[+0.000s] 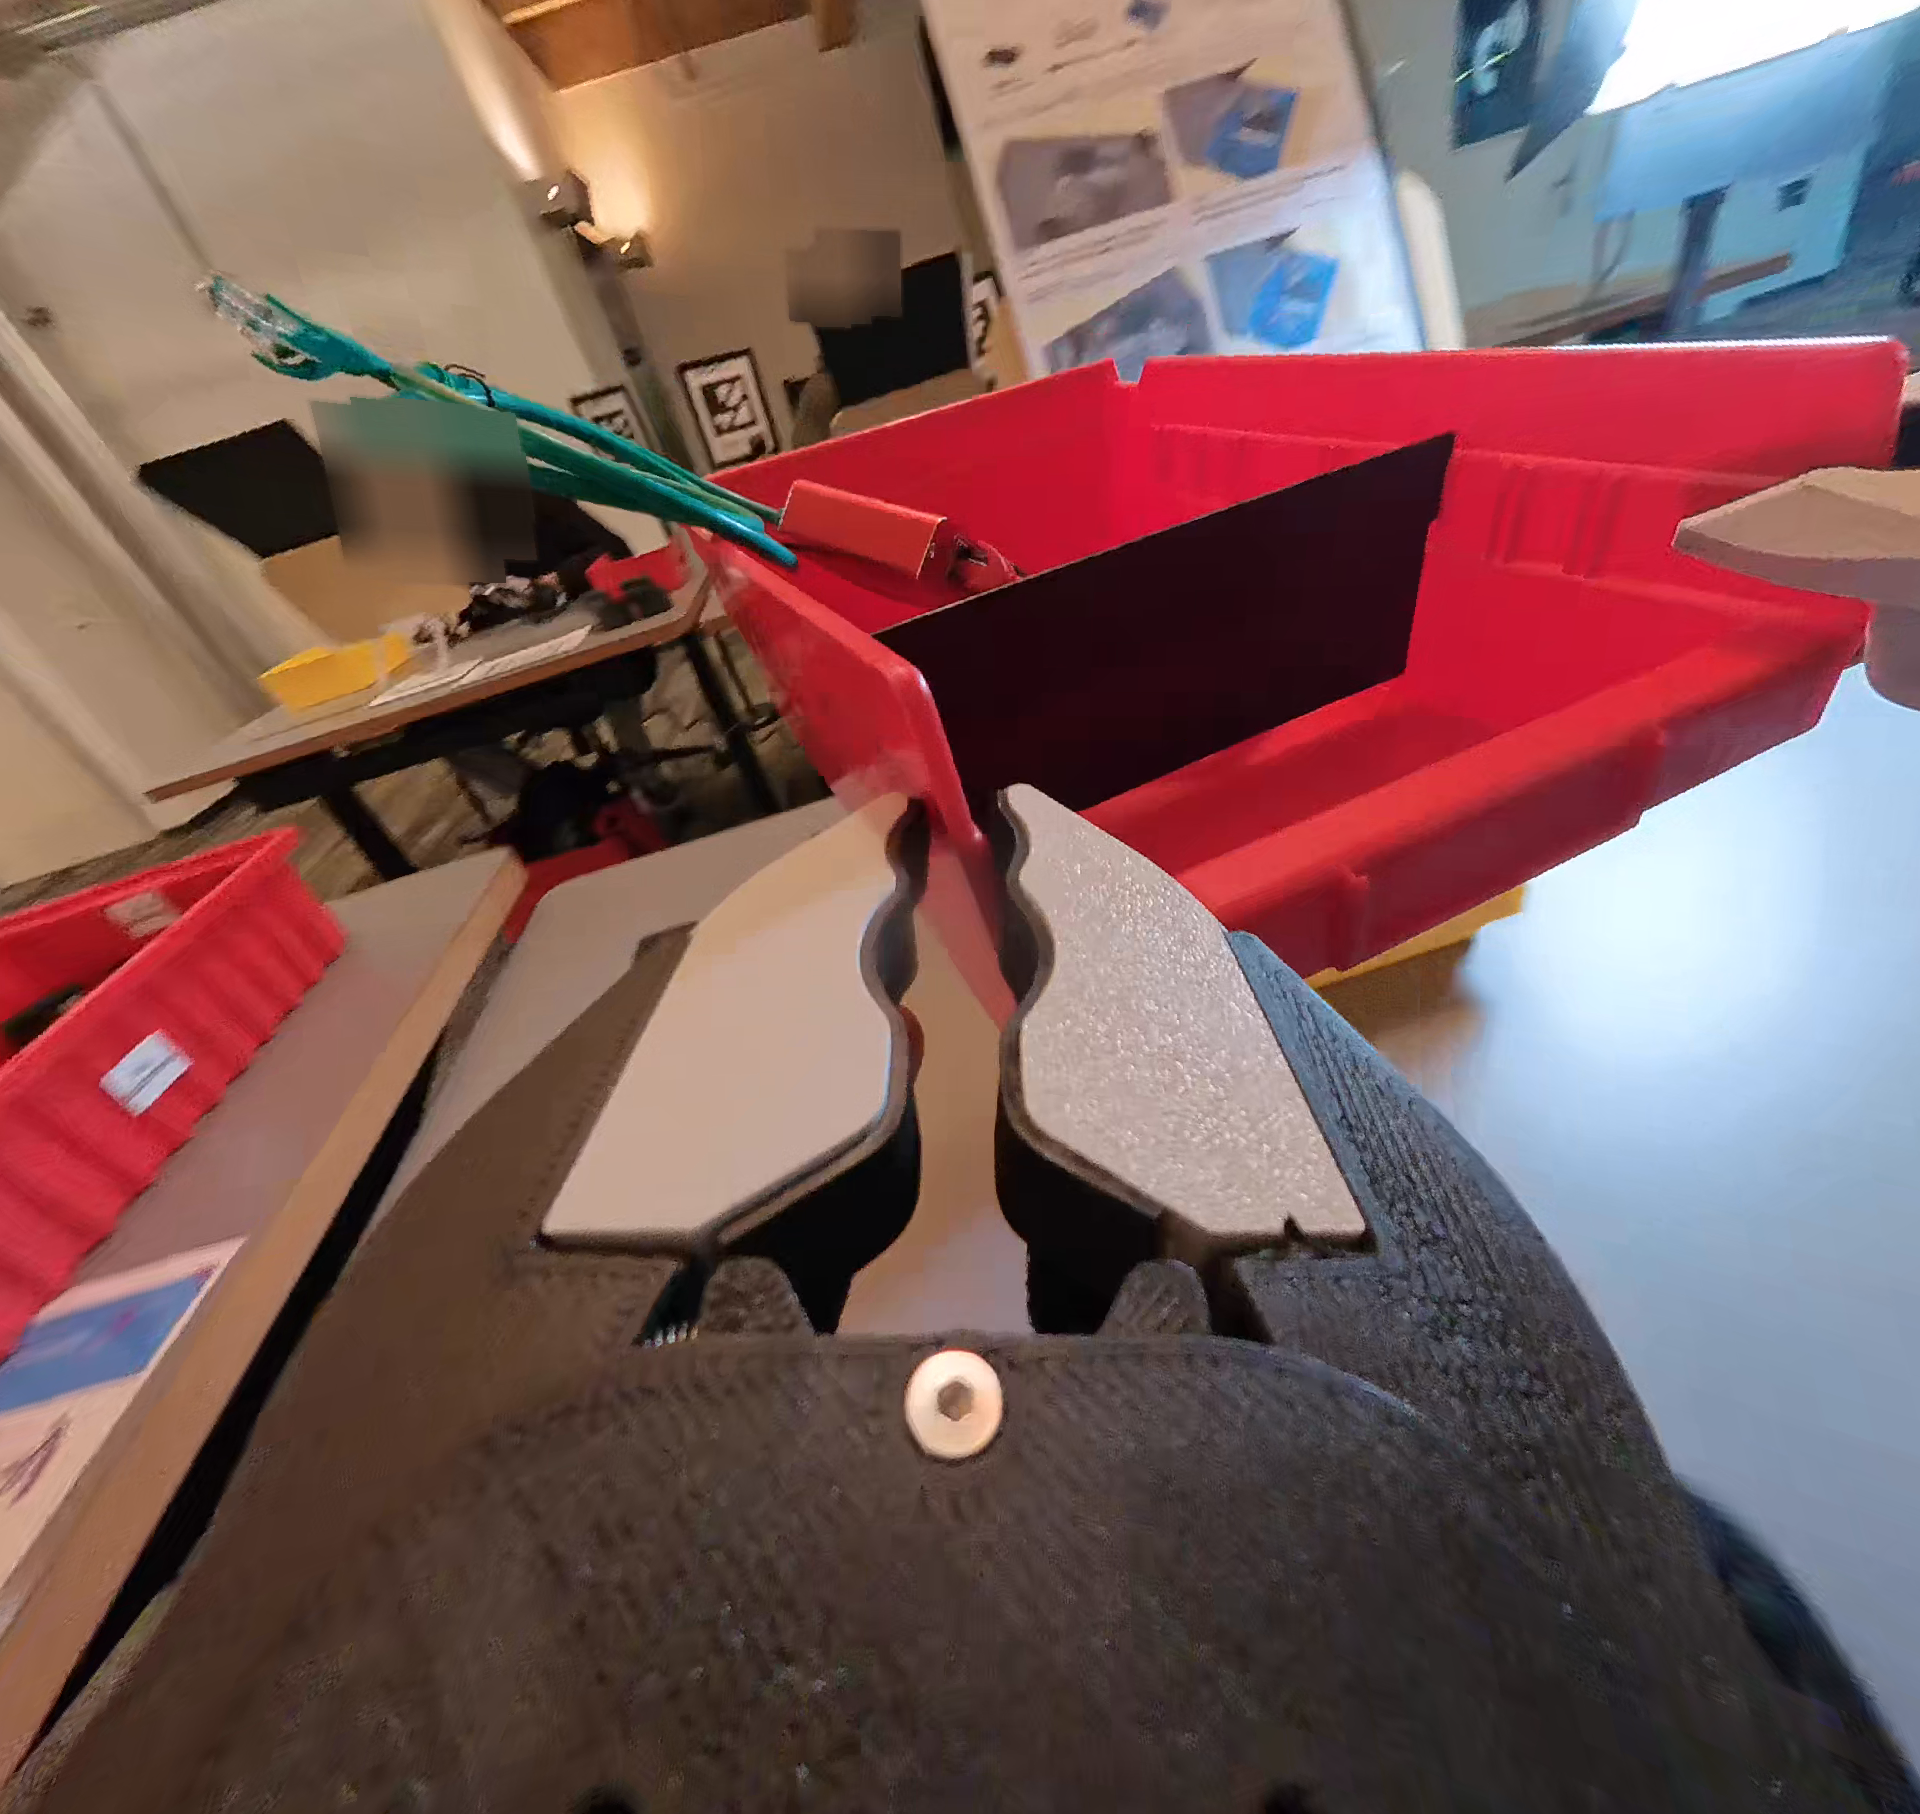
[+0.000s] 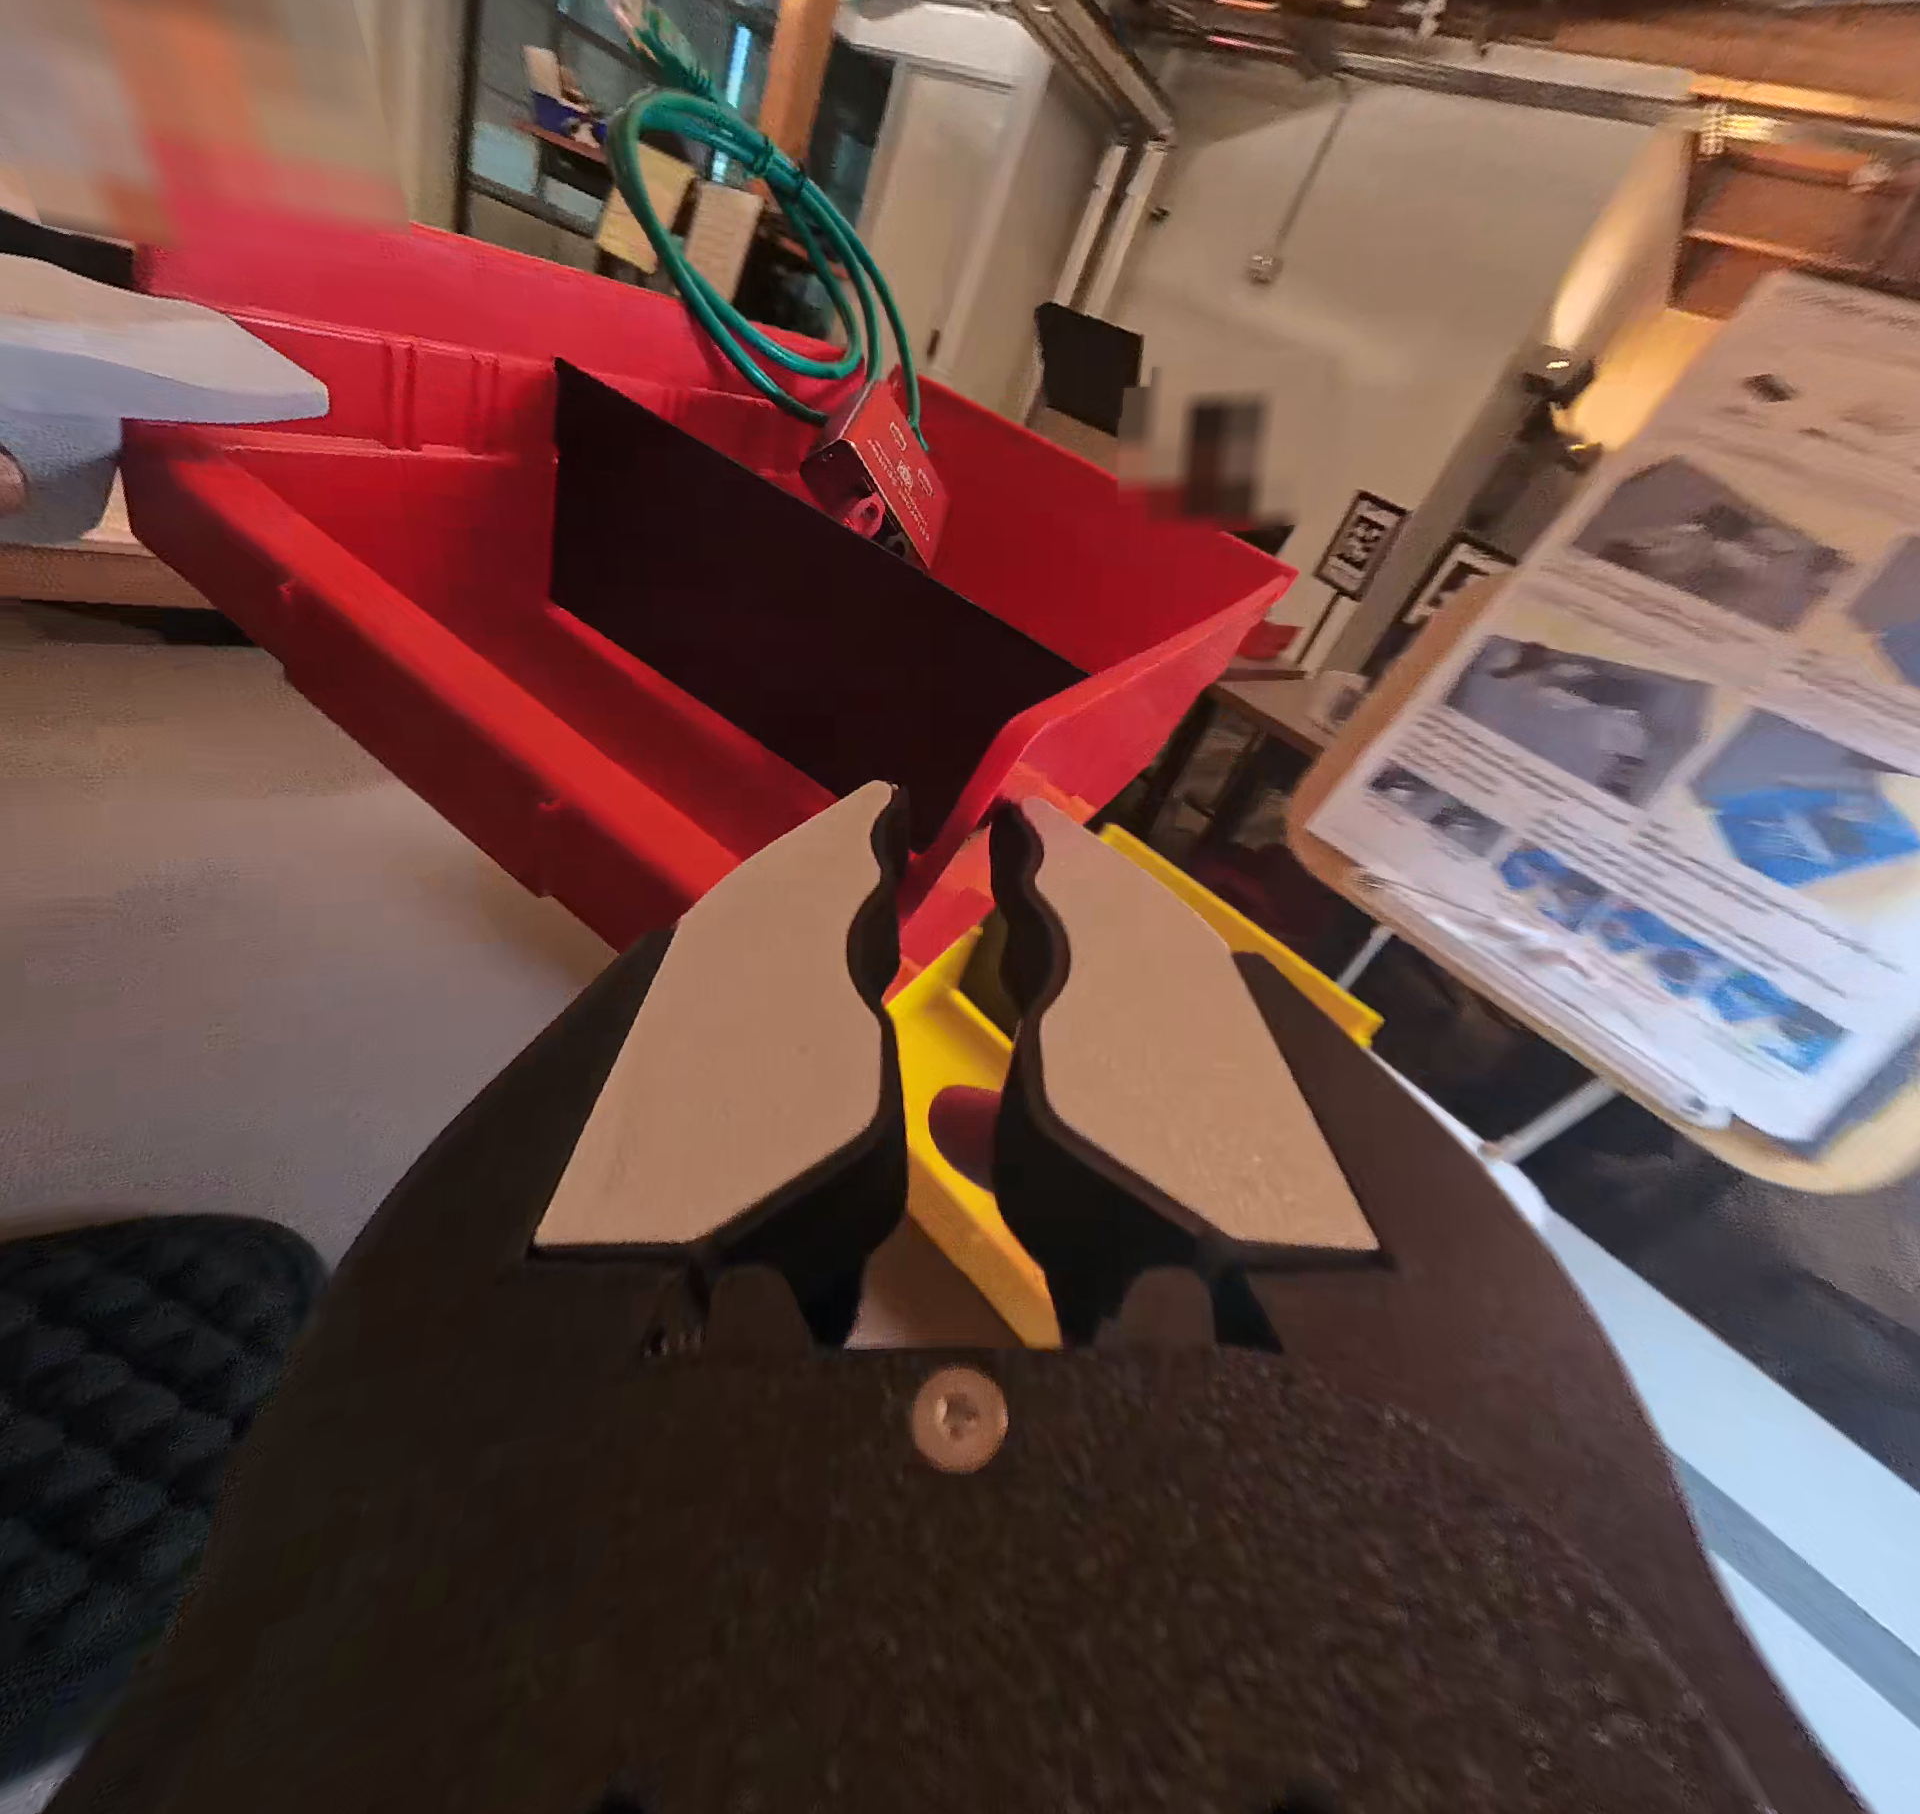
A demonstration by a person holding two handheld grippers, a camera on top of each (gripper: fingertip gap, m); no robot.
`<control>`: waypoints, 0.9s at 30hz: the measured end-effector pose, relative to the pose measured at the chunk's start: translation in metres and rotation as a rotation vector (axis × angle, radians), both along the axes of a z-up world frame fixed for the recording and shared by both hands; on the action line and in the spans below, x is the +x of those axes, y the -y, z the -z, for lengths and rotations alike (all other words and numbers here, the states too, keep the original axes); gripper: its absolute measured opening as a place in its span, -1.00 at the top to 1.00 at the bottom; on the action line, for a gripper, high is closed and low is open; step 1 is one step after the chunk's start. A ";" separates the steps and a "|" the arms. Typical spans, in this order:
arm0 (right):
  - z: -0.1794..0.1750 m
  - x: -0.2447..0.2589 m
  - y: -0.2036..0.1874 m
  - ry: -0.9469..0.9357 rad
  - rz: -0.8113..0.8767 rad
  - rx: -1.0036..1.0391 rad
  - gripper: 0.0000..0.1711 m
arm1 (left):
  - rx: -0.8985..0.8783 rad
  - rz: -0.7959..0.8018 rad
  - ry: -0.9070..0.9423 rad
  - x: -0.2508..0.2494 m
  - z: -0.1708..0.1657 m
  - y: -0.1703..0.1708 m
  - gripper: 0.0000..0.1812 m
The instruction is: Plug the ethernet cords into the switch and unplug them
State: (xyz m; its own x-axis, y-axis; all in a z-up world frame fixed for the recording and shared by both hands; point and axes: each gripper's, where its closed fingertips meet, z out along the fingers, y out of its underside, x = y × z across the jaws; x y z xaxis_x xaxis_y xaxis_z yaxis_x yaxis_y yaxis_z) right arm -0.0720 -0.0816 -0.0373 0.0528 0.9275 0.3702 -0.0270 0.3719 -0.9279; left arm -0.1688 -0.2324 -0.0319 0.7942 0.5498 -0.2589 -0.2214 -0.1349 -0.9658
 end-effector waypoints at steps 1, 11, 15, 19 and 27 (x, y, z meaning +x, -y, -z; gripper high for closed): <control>0.009 -0.014 0.012 0.009 -0.031 -0.011 0.83 | -0.012 -0.023 0.007 -0.009 0.007 0.015 0.88; 0.127 -0.100 0.057 0.175 -0.131 -0.154 0.82 | -0.101 -0.095 0.171 -0.085 0.106 0.062 0.88; 0.155 -0.101 0.042 0.226 -0.093 -0.144 0.80 | -0.129 -0.072 0.177 -0.098 0.149 0.042 0.89; 0.167 -0.087 0.033 0.316 -0.153 -0.084 0.66 | -0.078 -0.026 0.246 -0.100 0.167 0.022 0.90; 0.174 -0.018 -0.010 0.572 -0.336 0.004 0.37 | -0.210 0.214 0.332 -0.070 0.180 -0.007 0.63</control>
